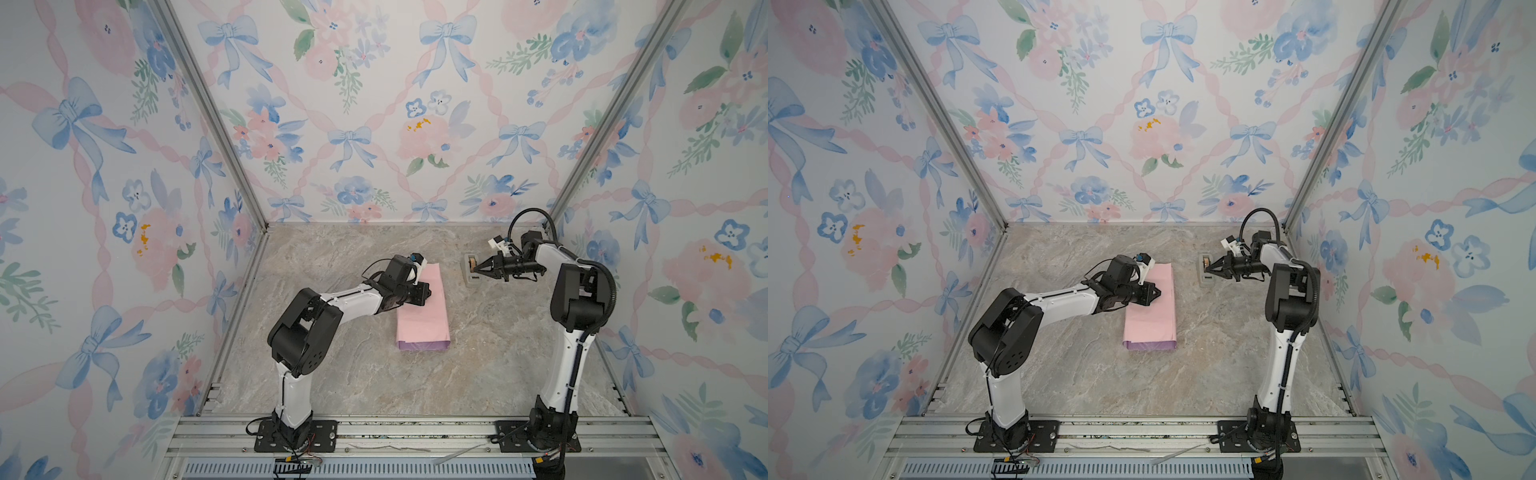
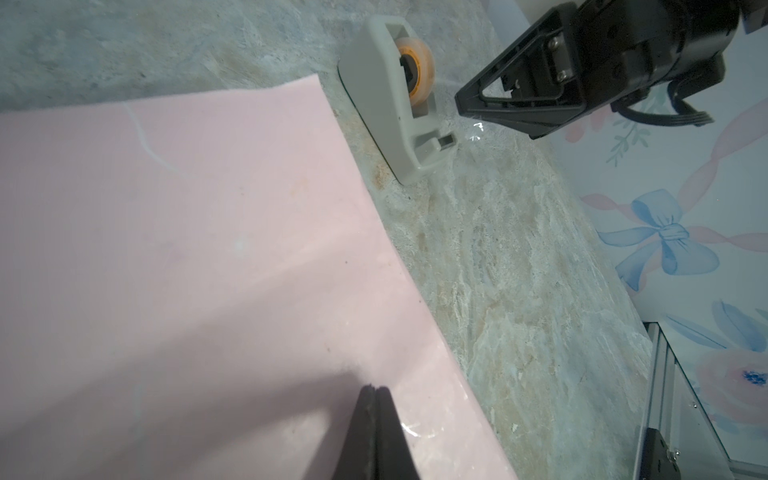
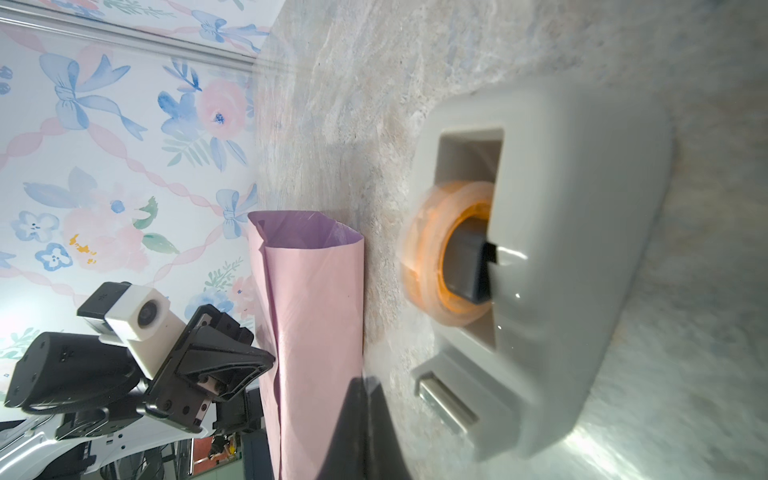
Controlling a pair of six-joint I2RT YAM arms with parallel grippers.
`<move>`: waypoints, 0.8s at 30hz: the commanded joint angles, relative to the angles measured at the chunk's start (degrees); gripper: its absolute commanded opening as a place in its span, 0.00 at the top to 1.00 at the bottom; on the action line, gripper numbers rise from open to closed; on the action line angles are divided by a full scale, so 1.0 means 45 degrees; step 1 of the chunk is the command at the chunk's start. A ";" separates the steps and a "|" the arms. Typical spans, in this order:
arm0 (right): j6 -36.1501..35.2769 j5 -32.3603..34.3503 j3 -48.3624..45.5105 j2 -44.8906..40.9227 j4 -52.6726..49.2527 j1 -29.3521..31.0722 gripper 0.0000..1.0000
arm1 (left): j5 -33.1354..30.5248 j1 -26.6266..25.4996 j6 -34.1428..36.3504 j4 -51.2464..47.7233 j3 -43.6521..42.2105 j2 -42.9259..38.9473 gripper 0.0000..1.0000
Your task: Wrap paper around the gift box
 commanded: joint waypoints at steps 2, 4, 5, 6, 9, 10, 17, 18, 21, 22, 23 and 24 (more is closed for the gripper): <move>0.0650 -0.0409 -0.0665 -0.0933 0.0355 -0.0101 1.00 | -0.0153 0.0012 -0.0040 -0.1478 -0.0082 0.0533 0.99; 0.1051 -0.0241 -0.1038 -0.1195 0.0657 -0.0105 1.00 | -0.0160 0.0012 -0.0046 -0.1480 -0.0063 0.0523 0.99; 0.1264 -0.0085 -0.1255 -0.1378 0.0840 -0.0105 1.00 | -0.0160 0.0012 -0.0051 -0.1477 -0.0063 0.0526 0.99; 0.1456 0.0048 -0.1532 -0.1553 0.1090 -0.0108 1.00 | -0.0160 0.0011 -0.0041 -0.1480 -0.0063 0.0535 0.99; 0.2079 0.0294 -0.2420 -0.2170 0.1720 -0.0133 1.00 | -0.0163 -0.0008 -0.0040 -0.1468 -0.0061 0.0520 1.00; 0.2158 0.0347 -0.2676 -0.2347 0.1866 -0.0137 1.00 | -0.0180 -0.0022 -0.0051 -0.1470 -0.0044 0.0532 1.00; 0.3179 0.0667 -0.5269 -0.3675 0.3707 -0.0124 1.00 | -0.0170 -0.0027 -0.0074 -0.1465 -0.0024 0.0573 1.00; 0.3365 0.0708 -0.5657 -0.3808 0.4015 -0.0143 1.00 | -0.0173 -0.0047 -0.0065 -0.1472 -0.0004 0.0588 1.00; 0.3656 0.0917 -0.6369 -0.4010 0.4586 -0.0124 1.00 | -0.0170 -0.0047 -0.0051 -0.1480 0.0034 0.0599 1.00; 0.3697 0.0989 -0.6494 -0.4019 0.4653 -0.0126 1.00 | -0.0154 -0.0061 -0.0039 -0.1470 0.0035 0.0614 1.00; 0.3735 0.1049 -0.6600 -0.4000 0.4751 -0.0129 1.00 | -0.0160 -0.0068 -0.0052 -0.1479 0.0035 0.0612 1.00; 0.3764 0.1087 -0.6686 -0.3964 0.4881 -0.0116 1.00 | -0.0160 -0.0076 -0.0055 -0.1464 0.0035 0.0598 1.00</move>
